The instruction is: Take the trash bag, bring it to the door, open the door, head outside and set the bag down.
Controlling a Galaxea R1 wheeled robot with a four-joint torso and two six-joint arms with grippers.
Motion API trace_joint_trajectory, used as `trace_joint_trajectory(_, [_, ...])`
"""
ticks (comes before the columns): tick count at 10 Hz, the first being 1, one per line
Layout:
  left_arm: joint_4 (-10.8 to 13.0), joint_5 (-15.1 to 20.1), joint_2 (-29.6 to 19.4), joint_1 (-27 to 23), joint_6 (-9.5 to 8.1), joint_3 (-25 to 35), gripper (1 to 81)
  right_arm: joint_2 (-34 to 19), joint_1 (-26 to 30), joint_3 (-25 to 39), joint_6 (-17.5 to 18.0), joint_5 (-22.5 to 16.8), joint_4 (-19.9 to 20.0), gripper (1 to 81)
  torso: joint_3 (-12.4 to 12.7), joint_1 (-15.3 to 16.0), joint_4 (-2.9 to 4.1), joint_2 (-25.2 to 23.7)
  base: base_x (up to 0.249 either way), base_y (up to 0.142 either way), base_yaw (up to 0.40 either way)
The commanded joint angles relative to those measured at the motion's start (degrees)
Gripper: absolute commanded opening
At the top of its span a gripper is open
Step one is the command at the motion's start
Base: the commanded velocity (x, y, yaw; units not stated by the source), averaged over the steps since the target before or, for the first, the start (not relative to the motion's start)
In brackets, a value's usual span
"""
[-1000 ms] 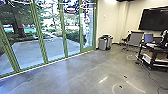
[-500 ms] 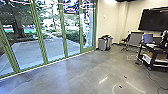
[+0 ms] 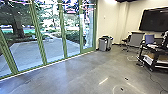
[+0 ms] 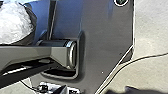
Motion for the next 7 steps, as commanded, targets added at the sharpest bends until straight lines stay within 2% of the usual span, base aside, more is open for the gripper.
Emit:
trace_joint_trajectory(1, [0.5, 3.5, 0.0, -2.4, 0.57, 0.3, 1.0, -0.1, 2.8, 0.0, -0.1, -3.3, -0.2, 81.1, 0.0, 0.0, 0.0, 0.0, 0.124, 0.0, 0.0])
trace_joint_trajectory(6, [0.5, 3.5, 0.1, -2.4, 0.57, 0.3, 1.0, -0.1, 2.9, -0.3, -0.1, -3.2, -0.2, 81.1, 0.0, 0.0, 0.0, 0.0, 0.131, 0.0, 0.0])
trace_joint_trajectory(7, [0.5, 3.5, 0.1, -2.4, 0.57, 0.3, 1.0, -0.1, 2.9, -0.3, -0.1, -2.9, -0.2, 81.1, 0.0, 0.0, 0.0, 0.0, 0.141, -0.061, 0.0])
